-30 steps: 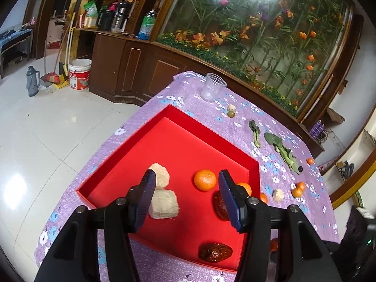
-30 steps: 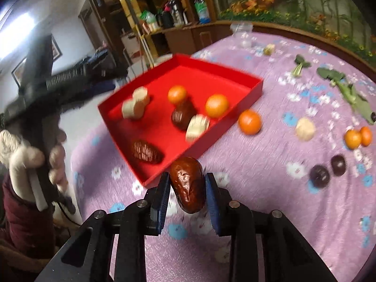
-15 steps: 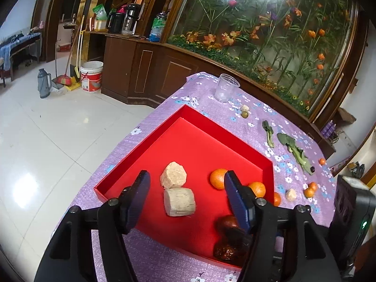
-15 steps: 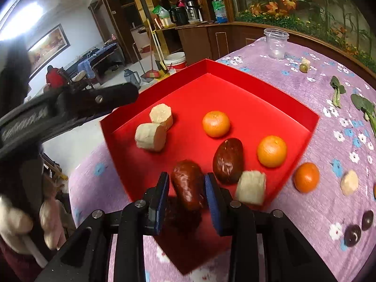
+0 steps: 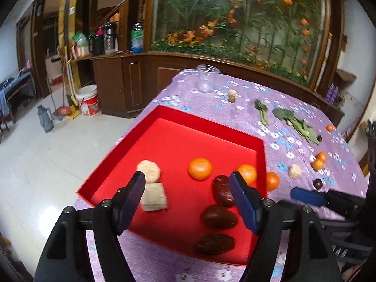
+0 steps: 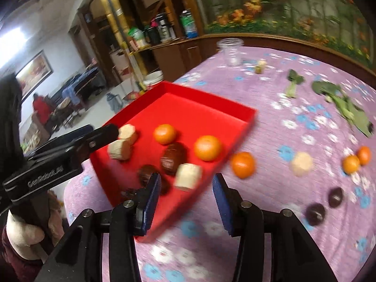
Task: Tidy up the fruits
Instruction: 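Withdraw both open tools from the red box over the table, then grasp the beige round ball with the left tool while the right grasps a mandarin, then lower the ball into the red box with the left tool while the right drops mandarin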
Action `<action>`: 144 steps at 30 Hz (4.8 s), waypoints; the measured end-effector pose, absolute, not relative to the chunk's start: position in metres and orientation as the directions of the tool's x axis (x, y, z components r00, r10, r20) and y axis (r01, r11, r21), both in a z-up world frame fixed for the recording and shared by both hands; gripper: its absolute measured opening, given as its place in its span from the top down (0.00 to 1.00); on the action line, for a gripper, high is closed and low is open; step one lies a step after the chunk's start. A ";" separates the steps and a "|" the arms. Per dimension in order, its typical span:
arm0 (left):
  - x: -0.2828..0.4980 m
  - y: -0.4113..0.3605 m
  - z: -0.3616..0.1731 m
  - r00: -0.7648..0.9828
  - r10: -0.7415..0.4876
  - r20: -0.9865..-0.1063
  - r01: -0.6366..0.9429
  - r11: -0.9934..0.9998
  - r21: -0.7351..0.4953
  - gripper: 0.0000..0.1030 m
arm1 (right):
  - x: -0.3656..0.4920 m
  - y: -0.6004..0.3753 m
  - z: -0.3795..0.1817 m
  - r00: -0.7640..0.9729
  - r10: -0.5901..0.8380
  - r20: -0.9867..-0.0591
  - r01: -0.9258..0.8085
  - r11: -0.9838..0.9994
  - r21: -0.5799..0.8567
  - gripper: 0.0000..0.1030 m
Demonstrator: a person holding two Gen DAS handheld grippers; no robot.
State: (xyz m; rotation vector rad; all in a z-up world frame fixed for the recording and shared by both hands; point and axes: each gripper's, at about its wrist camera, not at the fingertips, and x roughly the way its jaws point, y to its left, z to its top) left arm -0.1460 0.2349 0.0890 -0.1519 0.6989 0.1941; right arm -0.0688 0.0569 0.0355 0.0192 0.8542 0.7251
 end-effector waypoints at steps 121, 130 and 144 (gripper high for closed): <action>-0.134 0.183 0.089 0.772 -0.016 -0.635 -0.115 0.980 -0.165 0.72 | -0.084 -0.005 0.055 0.566 0.450 -0.691 -0.496 0.855 0.152 0.65; -0.132 0.228 0.074 0.760 0.014 -0.650 -0.186 0.962 -0.198 0.72 | -0.075 0.049 0.056 0.525 0.464 -0.713 -0.562 0.819 0.119 0.65; -0.112 0.300 0.094 0.757 0.058 -0.651 -0.250 0.946 -0.207 0.72 | -0.056 0.125 0.062 0.475 0.505 -0.721 -0.650 0.753 0.099 0.64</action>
